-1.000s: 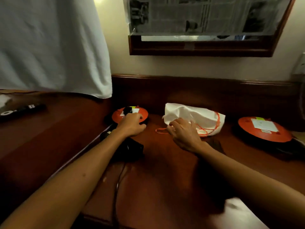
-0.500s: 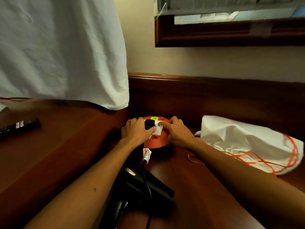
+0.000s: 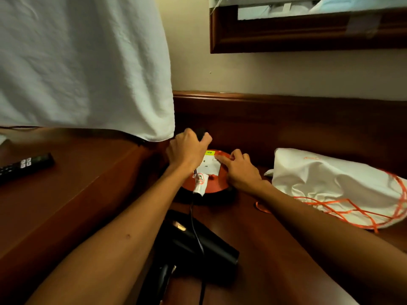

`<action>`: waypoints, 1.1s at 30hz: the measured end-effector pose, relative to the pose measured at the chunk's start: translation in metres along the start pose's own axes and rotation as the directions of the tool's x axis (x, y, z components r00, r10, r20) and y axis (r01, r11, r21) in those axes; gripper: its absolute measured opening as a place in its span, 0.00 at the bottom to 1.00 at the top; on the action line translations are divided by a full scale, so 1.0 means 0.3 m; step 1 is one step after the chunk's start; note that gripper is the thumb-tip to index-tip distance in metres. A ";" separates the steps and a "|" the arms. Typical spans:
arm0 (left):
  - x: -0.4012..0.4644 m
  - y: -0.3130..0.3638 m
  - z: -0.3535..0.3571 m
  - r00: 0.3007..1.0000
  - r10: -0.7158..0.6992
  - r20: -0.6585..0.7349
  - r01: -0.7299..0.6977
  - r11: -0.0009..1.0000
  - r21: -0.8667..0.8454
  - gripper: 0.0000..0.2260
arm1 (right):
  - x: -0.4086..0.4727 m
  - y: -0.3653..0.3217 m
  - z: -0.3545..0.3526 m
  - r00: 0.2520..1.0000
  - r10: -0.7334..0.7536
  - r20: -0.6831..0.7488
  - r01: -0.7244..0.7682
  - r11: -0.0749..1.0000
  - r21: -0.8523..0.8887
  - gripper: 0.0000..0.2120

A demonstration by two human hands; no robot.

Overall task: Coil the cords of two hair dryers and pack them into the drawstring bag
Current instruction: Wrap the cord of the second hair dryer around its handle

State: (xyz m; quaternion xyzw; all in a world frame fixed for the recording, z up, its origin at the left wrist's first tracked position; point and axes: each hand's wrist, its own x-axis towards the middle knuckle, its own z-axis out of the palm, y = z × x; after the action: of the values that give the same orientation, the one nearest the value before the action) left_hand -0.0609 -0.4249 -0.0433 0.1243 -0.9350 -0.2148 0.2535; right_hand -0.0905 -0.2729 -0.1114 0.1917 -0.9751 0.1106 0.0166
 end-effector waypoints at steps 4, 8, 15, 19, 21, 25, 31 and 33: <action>-0.059 -0.068 -0.067 0.988 -0.041 0.148 0.043 0.999 -0.015 0.20 | -0.111 -0.030 -0.013 0.998 -0.020 -0.058 0.022 0.999 0.030 0.30; -0.226 -0.184 -0.111 0.875 0.061 0.481 0.130 0.926 -0.354 0.27 | -0.323 -0.104 0.002 0.967 -0.066 -0.246 0.172 0.881 0.441 0.18; -0.466 -0.245 -0.246 0.684 0.221 0.695 -0.213 0.972 -0.100 0.38 | -0.552 -0.139 -0.015 0.983 0.177 -0.046 -0.085 0.670 0.738 0.14; -0.559 -0.234 -0.338 0.616 0.156 0.772 -0.426 0.890 0.161 0.44 | -0.660 -0.137 -0.011 0.988 0.155 0.024 -0.136 0.766 0.628 0.13; -0.602 -0.234 -0.372 0.686 0.190 0.703 -0.425 0.888 0.175 0.39 | -0.710 -0.143 -0.009 0.987 0.163 -0.003 -0.136 0.832 0.537 0.15; -0.650 -0.216 -0.453 0.841 0.239 0.486 -0.301 0.952 0.051 0.33 | -0.811 -0.181 -0.045 0.993 0.058 -0.106 0.004 0.858 0.514 0.22; -0.618 0.008 -0.630 0.891 0.423 0.165 -0.443 0.889 0.113 0.33 | -0.957 -0.284 -0.240 0.996 -0.085 -0.027 0.060 0.415 0.908 0.30; -0.605 0.079 -0.667 0.901 0.422 0.100 -0.432 0.891 0.138 0.32 | -1.002 -0.292 -0.283 0.990 -0.110 0.093 -0.053 0.318 0.947 0.27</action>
State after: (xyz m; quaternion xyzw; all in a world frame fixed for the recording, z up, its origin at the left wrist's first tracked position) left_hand 0.1942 -0.4100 0.0472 -0.0719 -0.9613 -0.0836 0.2523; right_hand 0.2200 -0.2220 -0.0327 0.1894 -0.7217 0.6451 -0.1647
